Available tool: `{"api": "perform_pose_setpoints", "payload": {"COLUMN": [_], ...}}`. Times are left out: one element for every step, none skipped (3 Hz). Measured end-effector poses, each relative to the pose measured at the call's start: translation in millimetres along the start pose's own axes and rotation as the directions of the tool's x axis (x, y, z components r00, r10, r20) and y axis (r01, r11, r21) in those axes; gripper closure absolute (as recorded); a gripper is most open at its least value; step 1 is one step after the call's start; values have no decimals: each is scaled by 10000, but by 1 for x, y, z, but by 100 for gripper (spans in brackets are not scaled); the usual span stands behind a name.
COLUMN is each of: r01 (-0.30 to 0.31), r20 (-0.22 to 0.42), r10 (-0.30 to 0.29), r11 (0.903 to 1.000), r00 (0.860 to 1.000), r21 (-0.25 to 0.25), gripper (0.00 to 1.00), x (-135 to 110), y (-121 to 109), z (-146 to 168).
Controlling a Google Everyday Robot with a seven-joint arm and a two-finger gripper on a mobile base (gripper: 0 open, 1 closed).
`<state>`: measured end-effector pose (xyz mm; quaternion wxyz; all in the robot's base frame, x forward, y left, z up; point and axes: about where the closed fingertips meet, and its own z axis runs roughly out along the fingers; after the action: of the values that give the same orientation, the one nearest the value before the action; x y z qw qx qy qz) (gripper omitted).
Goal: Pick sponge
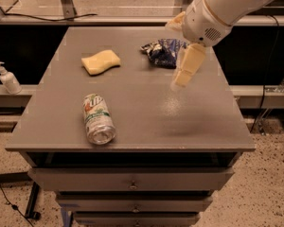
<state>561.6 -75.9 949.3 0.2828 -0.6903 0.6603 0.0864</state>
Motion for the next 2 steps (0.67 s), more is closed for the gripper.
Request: {"api": "perform_pose_setpoints", "payload": {"r01": [192,178], "r20": [597,1210], "r10": [-229,-291], "r11": [9979,9955], "r00": [9980,9922], "r21": [626,934], "gripper": [0,0], "x": [-13,-28], "y": [-41,-81], "z": [18,40]}}
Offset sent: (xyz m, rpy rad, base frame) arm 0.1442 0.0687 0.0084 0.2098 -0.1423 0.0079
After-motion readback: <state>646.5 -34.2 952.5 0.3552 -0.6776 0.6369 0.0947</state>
